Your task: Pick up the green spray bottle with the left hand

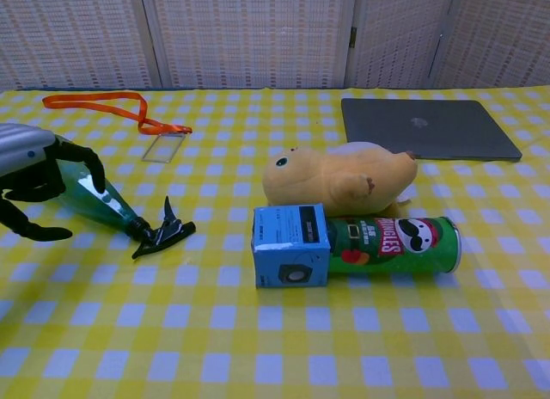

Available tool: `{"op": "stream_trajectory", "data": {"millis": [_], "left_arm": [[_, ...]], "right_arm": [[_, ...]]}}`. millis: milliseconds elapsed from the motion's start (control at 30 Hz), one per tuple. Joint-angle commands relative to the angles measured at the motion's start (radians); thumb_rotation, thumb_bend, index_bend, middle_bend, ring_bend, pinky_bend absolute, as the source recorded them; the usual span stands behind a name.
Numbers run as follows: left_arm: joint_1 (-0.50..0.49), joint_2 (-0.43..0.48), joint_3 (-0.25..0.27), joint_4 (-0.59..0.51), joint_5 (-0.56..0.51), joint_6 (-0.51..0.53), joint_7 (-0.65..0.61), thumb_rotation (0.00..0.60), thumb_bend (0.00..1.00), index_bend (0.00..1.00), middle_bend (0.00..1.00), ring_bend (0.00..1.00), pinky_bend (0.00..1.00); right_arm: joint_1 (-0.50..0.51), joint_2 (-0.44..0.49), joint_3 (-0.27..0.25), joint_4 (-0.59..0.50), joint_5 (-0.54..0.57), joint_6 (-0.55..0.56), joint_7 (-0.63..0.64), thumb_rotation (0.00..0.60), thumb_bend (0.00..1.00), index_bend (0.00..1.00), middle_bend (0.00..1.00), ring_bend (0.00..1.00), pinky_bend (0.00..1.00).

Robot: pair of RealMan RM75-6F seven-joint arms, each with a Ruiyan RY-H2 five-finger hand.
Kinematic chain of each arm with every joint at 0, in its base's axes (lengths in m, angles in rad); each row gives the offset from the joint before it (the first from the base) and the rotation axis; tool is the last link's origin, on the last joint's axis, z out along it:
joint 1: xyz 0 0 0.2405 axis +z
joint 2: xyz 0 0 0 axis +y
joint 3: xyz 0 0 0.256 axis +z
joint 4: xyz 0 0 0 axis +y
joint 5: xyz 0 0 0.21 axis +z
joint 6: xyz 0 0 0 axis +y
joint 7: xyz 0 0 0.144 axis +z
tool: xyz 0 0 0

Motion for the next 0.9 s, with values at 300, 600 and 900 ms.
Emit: {"op": "stream_trajectory", "data": {"millis": [300, 600, 900], "left_arm": [[-0.088, -0.154, -0.042, 0.188, -0.071, -0.047, 0.094, 0.600, 0.22, 0.35, 1.00, 1.00, 1.00], [-0.126, -0.198, -0.035, 0.273, -0.127, -0.106, 0.173, 0.600, 0.22, 0.35, 1.00, 1.00, 1.00], [-0.137, -0.243, -0.025, 0.351, -0.181, -0.123, 0.232, 0.600, 0.22, 0.38, 1.00, 1.00, 1.00]], "right_arm": [[0.007, 0.013, 0.008, 0.022, 0.031, -0.010, 0.066, 0.600, 0.41, 0.00, 0.00, 0.00, 0.00], [0.006, 0.022, 0.010, 0.028, 0.042, -0.011, 0.089, 0.600, 0.41, 0.00, 0.00, 0.00, 0.00], [0.002, 0.026, 0.009, 0.027, 0.043, -0.006, 0.095, 0.600, 0.41, 0.00, 0.00, 0.00, 0.00]]}}
